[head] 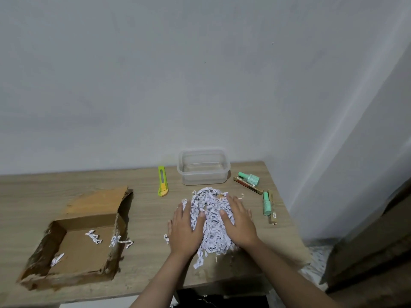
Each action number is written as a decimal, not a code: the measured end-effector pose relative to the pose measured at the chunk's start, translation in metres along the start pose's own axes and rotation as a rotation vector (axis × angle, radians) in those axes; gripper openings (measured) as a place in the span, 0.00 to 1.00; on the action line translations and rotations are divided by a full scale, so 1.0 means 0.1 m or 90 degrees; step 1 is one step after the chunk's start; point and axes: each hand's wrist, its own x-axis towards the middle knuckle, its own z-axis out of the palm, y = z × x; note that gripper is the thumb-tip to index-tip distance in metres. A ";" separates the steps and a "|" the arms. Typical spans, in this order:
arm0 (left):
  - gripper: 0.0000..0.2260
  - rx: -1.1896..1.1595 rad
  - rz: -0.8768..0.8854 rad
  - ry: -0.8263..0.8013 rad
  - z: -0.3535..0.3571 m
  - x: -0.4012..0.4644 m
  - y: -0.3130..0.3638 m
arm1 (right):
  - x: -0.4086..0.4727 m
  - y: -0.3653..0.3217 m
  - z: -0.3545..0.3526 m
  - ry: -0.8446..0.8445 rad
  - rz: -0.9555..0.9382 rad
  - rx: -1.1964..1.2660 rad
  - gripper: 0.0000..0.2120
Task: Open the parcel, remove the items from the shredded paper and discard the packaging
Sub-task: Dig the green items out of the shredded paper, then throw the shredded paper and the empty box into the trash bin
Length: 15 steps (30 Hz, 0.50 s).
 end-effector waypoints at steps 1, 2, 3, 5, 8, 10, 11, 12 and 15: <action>0.31 -0.020 0.003 -0.003 0.04 0.02 0.03 | 0.02 -0.04 0.02 -0.011 -0.017 0.018 0.26; 0.28 -0.048 0.009 -0.001 0.07 0.04 0.06 | 0.04 -0.08 0.06 -0.017 -0.031 0.043 0.24; 0.25 -0.086 0.022 0.007 0.10 0.05 0.10 | 0.04 -0.11 0.10 -0.017 -0.043 0.073 0.23; 0.19 -0.198 0.040 0.020 0.14 0.02 0.21 | 0.03 -0.16 0.18 0.007 -0.055 0.162 0.23; 0.14 -0.370 -0.001 0.029 0.19 -0.04 0.37 | -0.02 -0.21 0.30 0.066 -0.036 0.316 0.23; 0.13 -0.446 -0.049 0.041 0.21 -0.08 0.42 | -0.04 -0.24 0.36 0.098 0.000 0.396 0.21; 0.13 -0.477 -0.073 0.046 0.21 -0.10 0.43 | -0.05 -0.26 0.38 0.111 0.020 0.430 0.20; 0.14 -0.506 -0.096 0.051 0.20 -0.11 0.46 | -0.06 -0.28 0.40 0.123 0.043 0.457 0.18; 0.14 -0.561 -0.124 0.073 0.16 -0.15 0.50 | -0.09 -0.33 0.43 0.142 0.088 0.505 0.20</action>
